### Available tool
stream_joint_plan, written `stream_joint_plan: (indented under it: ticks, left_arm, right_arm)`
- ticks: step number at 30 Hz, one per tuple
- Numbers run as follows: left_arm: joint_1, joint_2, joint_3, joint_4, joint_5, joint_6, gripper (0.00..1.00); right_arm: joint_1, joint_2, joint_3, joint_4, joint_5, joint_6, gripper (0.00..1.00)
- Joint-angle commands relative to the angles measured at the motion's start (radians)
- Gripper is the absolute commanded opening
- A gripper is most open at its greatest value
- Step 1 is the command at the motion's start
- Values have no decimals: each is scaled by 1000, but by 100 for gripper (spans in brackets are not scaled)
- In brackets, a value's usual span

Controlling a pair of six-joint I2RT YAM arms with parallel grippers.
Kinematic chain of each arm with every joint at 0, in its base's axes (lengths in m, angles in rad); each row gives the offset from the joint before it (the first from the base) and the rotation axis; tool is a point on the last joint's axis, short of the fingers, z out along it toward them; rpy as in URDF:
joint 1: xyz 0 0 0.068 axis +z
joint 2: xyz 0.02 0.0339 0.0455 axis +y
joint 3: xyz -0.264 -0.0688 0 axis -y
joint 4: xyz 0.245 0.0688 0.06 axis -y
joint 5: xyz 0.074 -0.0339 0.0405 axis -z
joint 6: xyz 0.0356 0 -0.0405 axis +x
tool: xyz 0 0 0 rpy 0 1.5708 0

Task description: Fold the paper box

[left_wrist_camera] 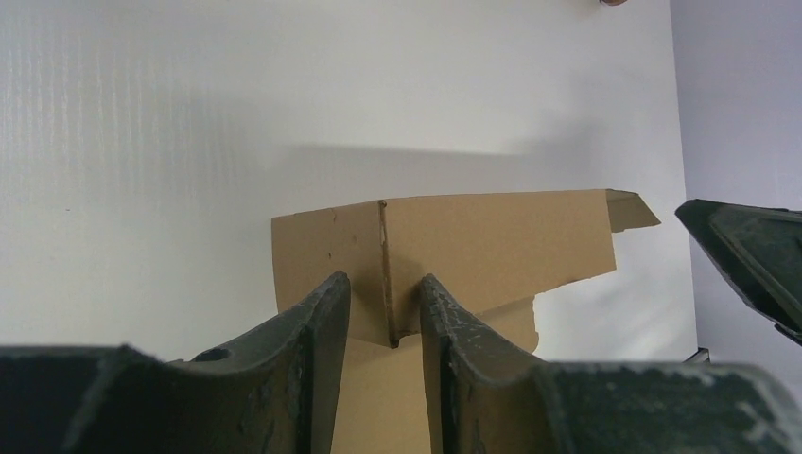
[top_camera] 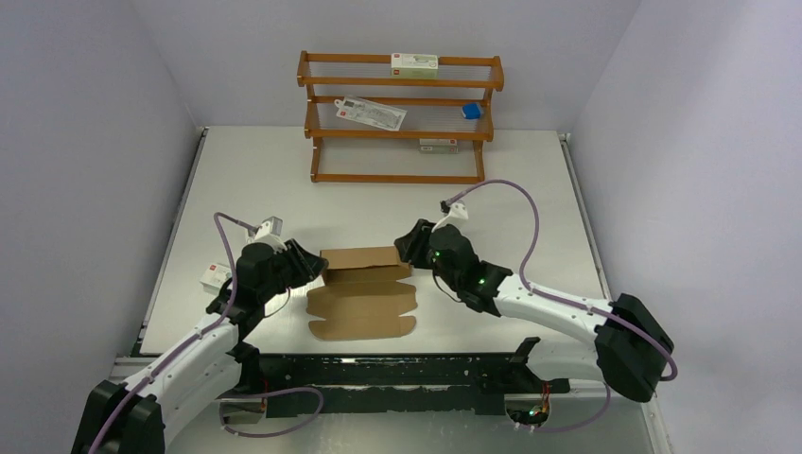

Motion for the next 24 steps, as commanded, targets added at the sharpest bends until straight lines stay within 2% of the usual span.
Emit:
stream_joint_plan:
  ticks: [1, 3, 7, 10, 20, 24]
  left_arm:
    - [-4, 25, 11, -11, -9, -7, 39]
    - [-4, 32, 11, -8, -8, -4, 40]
    - [-4, 30, 13, -5, -2, -3, 40]
    - [-4, 33, 17, -8, 2, 1, 40]
    - [-4, 39, 20, -2, 11, -1, 40]
    - [-4, 43, 11, 13, 18, -9, 40]
  right_arm:
    - [-27, -78, -51, -13, 22, -55, 50]
    - [-34, -106, -86, -20, 48, -53, 53]
    - [-38, -125, -175, 24, 68, 2, 54]
    - [-38, -100, -227, 91, 80, 43, 48]
    - [-29, 119, -316, 458, 31, 54, 44]
    - [-8, 217, -314, 537, 42, 62, 40]
